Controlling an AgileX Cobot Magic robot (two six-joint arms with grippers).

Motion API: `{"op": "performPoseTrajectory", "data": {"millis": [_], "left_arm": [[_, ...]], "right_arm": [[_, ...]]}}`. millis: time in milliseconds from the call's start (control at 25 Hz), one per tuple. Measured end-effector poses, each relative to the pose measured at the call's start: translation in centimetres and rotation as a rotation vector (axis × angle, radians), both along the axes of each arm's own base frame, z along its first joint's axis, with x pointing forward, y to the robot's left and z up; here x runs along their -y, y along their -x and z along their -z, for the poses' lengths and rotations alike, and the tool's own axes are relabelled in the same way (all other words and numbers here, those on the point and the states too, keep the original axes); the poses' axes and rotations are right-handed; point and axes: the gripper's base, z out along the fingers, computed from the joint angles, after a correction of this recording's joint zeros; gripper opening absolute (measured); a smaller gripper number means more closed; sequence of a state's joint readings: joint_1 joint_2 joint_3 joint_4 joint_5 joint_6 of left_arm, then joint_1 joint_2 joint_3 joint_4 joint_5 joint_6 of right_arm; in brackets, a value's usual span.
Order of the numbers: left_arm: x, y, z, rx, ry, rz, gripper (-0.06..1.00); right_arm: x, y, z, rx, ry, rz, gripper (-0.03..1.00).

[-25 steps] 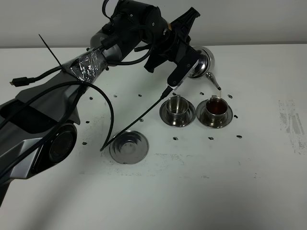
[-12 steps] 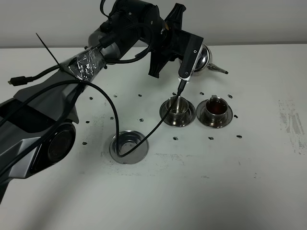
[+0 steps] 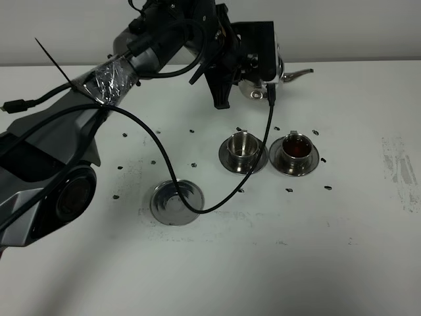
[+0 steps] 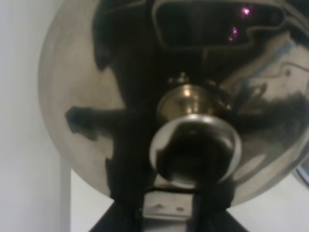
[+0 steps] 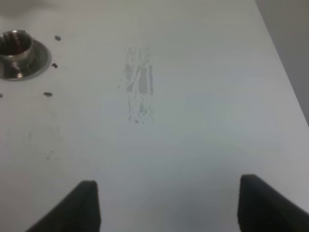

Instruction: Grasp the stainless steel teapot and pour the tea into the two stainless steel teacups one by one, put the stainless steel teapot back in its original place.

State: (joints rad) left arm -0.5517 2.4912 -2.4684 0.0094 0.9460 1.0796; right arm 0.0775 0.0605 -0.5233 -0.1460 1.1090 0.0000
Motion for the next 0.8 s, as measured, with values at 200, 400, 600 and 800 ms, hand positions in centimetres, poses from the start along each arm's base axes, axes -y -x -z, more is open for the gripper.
{"op": "performPoseTrajectory", "data": {"millis": [200,400,600,800], "left_arm": [[-1.1,1.6,-3.6,-0.085,0.061,-0.219,0.18],[-0.9,3.4,-4.9,-0.217,0.102,-0.348,0.18],[2.1,5.5,-5.0,-0.302,0.180,-0.251,0.18],[4.8,7.7,-5.0,-0.335,0.195,-0.161,0.18]], "right_arm": [[0.0,0.0,0.0,0.000,0.000,0.000,0.58],[0.0,0.0,0.0,0.000,0.000,0.000,0.58],[0.0,0.0,0.0,0.000,-0.001,-0.001,0.58],[0.0,0.0,0.0,0.000,-0.001,-0.001,0.58]]}}
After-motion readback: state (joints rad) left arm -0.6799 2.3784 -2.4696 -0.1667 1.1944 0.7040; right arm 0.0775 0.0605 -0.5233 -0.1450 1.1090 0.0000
